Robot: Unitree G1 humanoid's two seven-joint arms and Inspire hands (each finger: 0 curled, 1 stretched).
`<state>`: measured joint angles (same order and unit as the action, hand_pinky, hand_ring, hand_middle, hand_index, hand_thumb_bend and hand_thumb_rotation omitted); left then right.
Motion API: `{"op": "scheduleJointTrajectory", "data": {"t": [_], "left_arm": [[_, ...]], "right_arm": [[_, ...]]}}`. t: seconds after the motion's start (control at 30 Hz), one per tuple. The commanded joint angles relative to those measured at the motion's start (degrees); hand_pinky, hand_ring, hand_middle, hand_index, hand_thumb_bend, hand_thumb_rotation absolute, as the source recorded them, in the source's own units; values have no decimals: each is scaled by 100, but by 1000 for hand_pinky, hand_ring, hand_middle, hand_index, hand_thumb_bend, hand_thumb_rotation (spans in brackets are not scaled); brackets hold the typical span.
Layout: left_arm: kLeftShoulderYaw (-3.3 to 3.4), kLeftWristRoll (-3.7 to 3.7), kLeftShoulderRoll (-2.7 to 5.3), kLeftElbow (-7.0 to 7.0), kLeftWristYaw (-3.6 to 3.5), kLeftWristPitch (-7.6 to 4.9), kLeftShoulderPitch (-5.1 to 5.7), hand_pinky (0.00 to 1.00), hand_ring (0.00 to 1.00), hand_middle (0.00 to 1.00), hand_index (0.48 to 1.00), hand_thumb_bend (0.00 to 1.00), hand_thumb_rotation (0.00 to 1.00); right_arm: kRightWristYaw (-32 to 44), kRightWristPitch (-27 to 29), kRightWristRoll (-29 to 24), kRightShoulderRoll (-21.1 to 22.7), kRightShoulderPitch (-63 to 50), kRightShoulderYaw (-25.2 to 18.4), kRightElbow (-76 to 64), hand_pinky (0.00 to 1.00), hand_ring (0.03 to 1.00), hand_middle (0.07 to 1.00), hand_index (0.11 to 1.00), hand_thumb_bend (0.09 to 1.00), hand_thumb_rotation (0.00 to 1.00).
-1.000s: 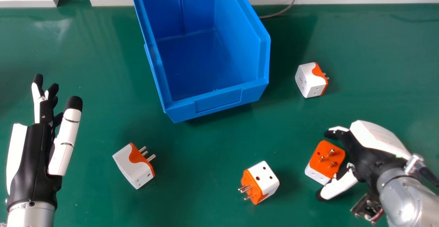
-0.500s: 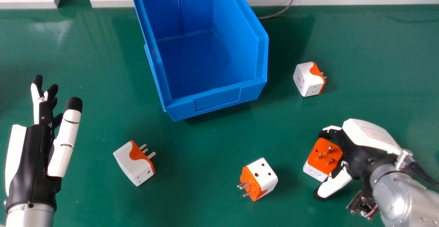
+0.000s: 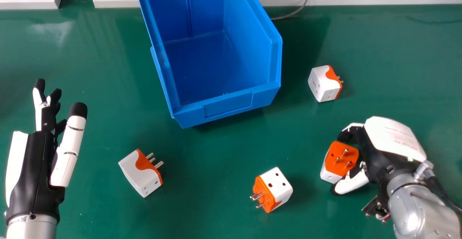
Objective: Pick all objects and put in blue box
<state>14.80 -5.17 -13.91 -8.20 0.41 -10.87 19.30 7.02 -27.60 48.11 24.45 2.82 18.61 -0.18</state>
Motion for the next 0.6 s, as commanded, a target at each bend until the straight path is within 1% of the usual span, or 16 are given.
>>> {"op": "scheduleJointTrajectory", "data": {"t": [0.0,0.03,0.1,0.13,0.23,0.3,0.37,0.47,0.57], "left_arm": [[5,-57,6,-50,48,-131,-65,921,984,987,983,523,986],[-5,-66,13,-77,47,-116,-61,921,984,987,983,523,986],[-22,-76,25,-128,49,-88,-51,919,984,986,982,531,984],[-27,-79,31,-146,49,-77,-48,919,984,986,982,531,984],[-26,-69,43,-195,35,-40,-43,916,983,985,981,537,982],[-28,-68,46,-203,33,-26,-53,916,983,985,981,538,982],[-34,-83,49,-191,42,-30,-64,915,982,985,981,538,981],[-29,-87,39,-126,50,-59,-96,915,982,985,981,537,981],[-37,-109,32,-113,58,-49,-125,915,982,985,980,536,981]], "right_arm": [[42,5,17,-2,11,39,172,176,251,488,627,583,6],[31,-12,26,-5,46,58,252,176,251,488,627,583,6],[19,-44,55,-3,101,97,367,144,221,481,574,562,4],[21,-59,67,0,122,114,404,144,221,481,574,562,4],[45,-87,67,12,160,145,467,117,195,476,529,545,2],[103,-121,61,30,179,165,487,111,190,474,519,541,1],[160,-160,71,56,201,194,501,104,183,473,505,536,0],[269,-243,83,82,251,239,526,104,183,472,500,534,0],[354,-266,84,119,306,280,586,106,184,471,493,531,0]]}}
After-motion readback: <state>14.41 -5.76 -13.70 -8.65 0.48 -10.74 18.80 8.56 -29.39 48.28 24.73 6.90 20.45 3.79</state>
